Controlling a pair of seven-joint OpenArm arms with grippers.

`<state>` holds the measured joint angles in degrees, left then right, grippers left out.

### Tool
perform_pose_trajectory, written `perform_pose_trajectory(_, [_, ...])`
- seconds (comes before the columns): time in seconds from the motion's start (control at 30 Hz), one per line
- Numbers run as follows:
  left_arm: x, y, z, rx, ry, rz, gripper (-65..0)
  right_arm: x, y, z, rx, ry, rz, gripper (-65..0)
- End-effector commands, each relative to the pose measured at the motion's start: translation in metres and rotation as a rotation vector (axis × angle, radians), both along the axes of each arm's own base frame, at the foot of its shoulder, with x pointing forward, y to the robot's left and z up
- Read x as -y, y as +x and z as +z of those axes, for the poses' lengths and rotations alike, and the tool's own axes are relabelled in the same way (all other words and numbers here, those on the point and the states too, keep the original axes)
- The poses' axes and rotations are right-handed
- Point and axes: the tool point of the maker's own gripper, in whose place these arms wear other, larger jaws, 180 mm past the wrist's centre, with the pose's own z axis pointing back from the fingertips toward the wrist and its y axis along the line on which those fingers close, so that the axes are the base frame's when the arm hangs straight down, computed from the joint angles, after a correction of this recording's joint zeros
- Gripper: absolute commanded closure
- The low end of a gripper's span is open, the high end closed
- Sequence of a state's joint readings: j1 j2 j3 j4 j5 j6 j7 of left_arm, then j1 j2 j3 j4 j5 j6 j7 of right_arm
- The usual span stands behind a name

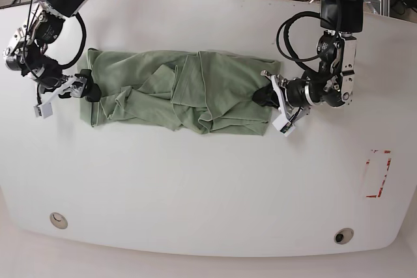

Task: Layout the t-shirt on the table in an organized manner, then fold the t-shirt properly
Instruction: 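Regrasp the strip's other end with the right gripper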

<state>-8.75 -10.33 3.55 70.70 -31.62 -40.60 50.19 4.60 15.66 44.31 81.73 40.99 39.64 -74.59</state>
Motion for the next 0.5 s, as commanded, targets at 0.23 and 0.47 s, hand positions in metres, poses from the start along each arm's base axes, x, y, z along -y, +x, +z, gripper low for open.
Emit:
perform_pose_trajectory(0.23, [-0.015,-0.004,-0.01,-0.031,0.098,-0.017,0.0,0.007,-0.006,-0.009,0.016,0.039,-0.036,-65.0])
perform_pose_trajectory(0.47, [-0.015,-0.004,-0.01,-0.031,0.098,-0.017,0.0,0.0,-0.014,-0.018,-0.009,0.053,-0.032,-65.0])
